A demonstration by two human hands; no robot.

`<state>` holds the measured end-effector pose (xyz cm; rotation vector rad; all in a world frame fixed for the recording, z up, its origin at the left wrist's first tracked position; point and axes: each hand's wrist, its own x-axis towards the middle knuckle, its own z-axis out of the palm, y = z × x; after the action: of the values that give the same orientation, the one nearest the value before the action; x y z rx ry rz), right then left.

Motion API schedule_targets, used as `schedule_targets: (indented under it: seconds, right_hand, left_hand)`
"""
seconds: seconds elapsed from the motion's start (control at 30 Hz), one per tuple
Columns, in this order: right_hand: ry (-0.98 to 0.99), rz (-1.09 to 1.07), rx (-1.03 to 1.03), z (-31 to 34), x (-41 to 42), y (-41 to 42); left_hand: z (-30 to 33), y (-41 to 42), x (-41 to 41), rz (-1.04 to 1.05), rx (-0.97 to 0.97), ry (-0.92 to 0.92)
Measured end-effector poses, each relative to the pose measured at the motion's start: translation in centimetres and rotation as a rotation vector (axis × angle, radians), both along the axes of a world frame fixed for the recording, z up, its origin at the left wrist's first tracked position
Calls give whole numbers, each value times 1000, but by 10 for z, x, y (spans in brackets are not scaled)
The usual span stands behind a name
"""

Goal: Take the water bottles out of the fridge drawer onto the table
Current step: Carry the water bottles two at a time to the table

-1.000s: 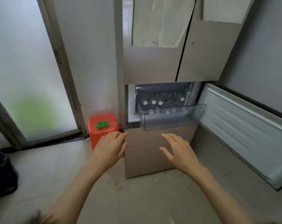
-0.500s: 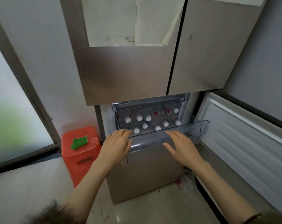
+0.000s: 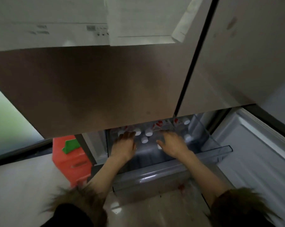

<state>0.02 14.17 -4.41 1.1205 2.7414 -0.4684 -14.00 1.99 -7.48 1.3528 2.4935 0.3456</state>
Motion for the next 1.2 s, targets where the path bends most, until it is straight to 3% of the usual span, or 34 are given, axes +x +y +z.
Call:
schedule_targets:
  seconds: [0.13,0.4,0.57,0.8,1.0,1.2]
  right_hand:
    - [-58,3,-172,-24,-27,35]
    - [140,-173,-500,-62,-61,52]
    - [417,-457,-1000,-59,-61,47]
    - [438,-488,-1027,-47,-45,42]
    - [344,-480,-971,-43,-27,45]
    - [333,-497,-905,-36,-20,42]
  left_hand:
    - [-27,25,-5,71,-19,-14]
    - [-54,55,-1,138,97,31]
    - [-58,55,-3,138,96,-41]
    - [-52,56,-1,204,125,-136]
    - [-41,85,13,576,314,-495]
    - [-36,74,20,568,226,-352]
